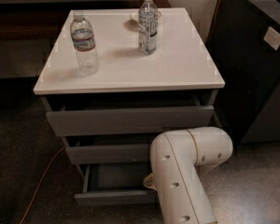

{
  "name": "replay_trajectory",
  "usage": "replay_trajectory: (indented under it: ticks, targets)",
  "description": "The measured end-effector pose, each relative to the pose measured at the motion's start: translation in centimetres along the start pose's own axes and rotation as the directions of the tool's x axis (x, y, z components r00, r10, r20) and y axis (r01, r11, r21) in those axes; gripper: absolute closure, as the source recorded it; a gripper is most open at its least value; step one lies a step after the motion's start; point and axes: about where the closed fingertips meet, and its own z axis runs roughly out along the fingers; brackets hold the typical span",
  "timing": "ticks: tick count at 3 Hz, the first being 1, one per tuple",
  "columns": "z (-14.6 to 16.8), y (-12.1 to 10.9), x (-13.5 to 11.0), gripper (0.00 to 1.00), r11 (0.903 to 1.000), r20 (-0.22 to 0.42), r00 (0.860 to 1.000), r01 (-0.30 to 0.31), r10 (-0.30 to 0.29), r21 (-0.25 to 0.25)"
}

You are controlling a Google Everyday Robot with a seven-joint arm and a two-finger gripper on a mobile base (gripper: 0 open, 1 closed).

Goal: Place water bottle into bottom drawer

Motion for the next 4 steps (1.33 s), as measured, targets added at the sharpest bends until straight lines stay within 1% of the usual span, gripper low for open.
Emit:
replay_trajectory:
  ticks: [1,2,3,4]
  targets:
    - [-0.2,1.8,-0.6,1.00,0.9996,0.023,1.000,-0.005,0.005,-0.028]
    - [-0.3,5.0,-1.8,1.00,0.9965,0.064,0.998,-0.021,0.026,-0.081]
    - [-0.2,6.9,-2.5,1.00,0.9932,0.093,0.995,-0.032,0.042,-0.112]
    - [-0.4,8.9,-2.9,1.00,0.9878,0.121,0.990,-0.056,0.073,-0.145]
